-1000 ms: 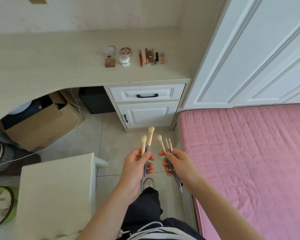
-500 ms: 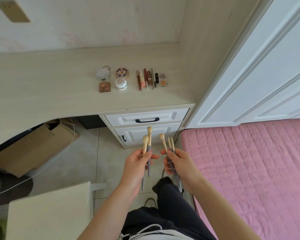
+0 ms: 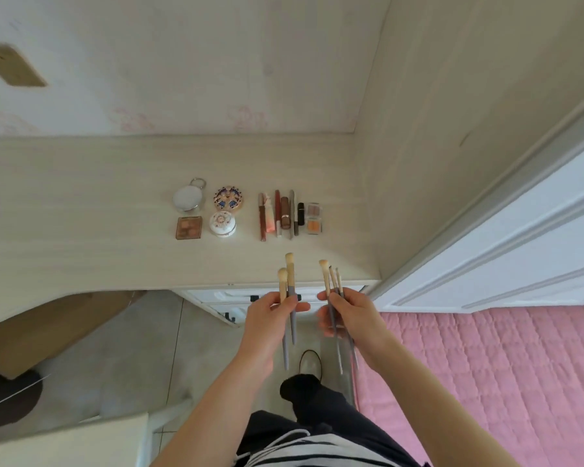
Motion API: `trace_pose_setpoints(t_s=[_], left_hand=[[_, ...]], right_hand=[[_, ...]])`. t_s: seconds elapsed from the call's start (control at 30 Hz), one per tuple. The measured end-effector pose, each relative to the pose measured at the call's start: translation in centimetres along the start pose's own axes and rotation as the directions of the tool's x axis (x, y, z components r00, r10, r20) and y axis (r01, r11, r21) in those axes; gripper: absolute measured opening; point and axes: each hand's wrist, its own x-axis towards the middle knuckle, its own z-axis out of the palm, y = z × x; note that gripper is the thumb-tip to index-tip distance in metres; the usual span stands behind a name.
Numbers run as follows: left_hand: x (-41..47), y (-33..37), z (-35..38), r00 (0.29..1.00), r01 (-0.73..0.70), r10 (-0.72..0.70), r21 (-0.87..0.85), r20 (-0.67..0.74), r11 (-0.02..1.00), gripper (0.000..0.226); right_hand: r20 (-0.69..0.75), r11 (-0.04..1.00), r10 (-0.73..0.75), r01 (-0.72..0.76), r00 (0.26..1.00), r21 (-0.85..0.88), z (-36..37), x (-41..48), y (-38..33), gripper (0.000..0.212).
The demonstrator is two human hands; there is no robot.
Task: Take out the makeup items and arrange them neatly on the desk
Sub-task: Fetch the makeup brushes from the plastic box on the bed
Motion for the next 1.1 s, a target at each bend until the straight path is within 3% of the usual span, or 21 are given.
trace_pose_setpoints(t_s=[0.27,0.67,0.97,1.1], left_hand=[[6.8,4.5,4.0,1.0,0.011,-0.011,0.052,0.003,0.999,0.01],[15.5,7.5,8.6,0.995,-0.086,0.064,0.312,0.08,0.946,0.006],[20.3,8.2,11.0,0.99,-0.096,0.023,0.551,0.139,0.829,0.012],[21.6,8.2,11.9,0.99,-0.081,-0.005,0.589,0.142,0.804,0.015]], right_hand=[[-0.01,0.997,0.018,-0.019,1.0,-0.075,-2.2,6.6,-4.9,0.024],[-0.201,0.998,0.042,-0.049,0.979,-0.034,-3.8,14.5,-8.2,0.021],[-0.314,0.99,0.113,-0.135,0.943,-0.049,-5.6,19.7,-8.5,0.016],[-0.357,0.98,0.084,-0.141,0.93,-0.138,-5.6,21.2,-8.3,0.012]])
